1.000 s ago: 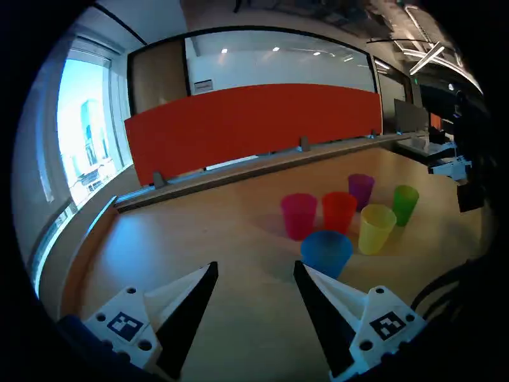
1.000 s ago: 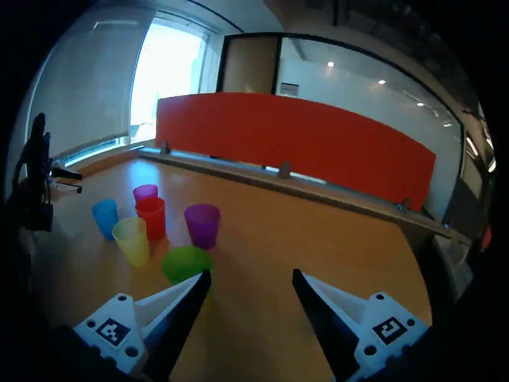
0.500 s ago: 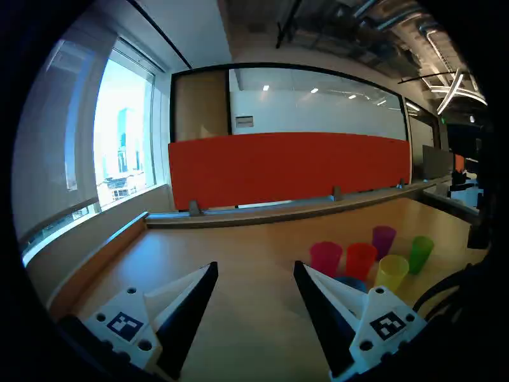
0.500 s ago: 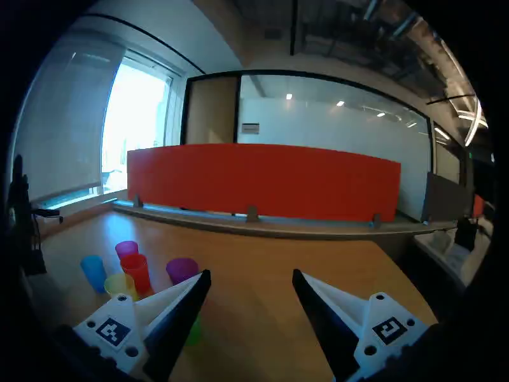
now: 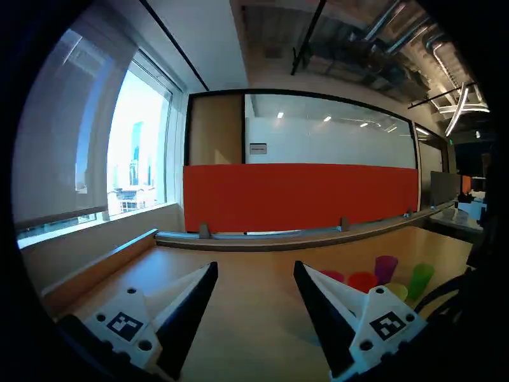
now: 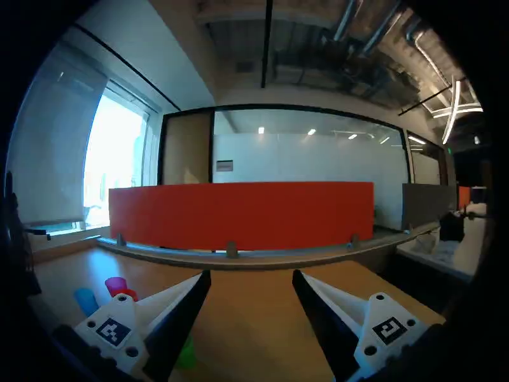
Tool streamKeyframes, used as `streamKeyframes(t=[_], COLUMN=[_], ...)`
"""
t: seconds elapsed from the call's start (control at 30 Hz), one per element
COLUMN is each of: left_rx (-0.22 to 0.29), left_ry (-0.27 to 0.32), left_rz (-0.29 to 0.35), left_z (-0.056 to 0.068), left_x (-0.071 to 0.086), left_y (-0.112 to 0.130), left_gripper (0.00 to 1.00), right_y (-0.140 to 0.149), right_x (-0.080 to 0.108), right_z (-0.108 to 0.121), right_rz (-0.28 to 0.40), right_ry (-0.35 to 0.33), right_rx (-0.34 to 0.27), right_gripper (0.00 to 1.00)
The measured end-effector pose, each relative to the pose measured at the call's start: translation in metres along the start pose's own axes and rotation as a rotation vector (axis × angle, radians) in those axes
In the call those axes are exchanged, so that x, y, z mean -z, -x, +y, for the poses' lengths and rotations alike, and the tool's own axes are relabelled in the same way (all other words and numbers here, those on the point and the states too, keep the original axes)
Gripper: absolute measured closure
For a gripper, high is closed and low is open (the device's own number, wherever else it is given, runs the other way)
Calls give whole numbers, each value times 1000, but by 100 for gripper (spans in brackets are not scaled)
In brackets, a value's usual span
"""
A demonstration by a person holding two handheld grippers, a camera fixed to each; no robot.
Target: Pour water
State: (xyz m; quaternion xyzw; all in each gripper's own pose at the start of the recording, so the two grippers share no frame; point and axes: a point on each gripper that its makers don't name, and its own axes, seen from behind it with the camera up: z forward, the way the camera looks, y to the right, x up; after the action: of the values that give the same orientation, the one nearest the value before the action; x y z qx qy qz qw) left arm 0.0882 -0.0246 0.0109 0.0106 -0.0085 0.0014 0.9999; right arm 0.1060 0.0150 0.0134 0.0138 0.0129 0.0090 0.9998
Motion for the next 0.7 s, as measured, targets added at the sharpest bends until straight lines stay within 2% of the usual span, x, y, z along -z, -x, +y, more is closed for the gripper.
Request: streamKeyframes(t=[0.3,0.5,0.7], left_rx=[7,-35,-70], left_ry=[-3,-21,-30], left_rz=[24,42,64], left_z=[3,4,13], left_x=[4,5,8], left_y=[-2,-4,-4], left_gripper=[12,12,12], right_y=[-10,-11,-5], right_x=[7,8,8], right_z=[7,7,8], right_rz=[63,64,67], right_ry=[63,74,88], right_rx=[33,55,47], right_gripper=[1,1,1])
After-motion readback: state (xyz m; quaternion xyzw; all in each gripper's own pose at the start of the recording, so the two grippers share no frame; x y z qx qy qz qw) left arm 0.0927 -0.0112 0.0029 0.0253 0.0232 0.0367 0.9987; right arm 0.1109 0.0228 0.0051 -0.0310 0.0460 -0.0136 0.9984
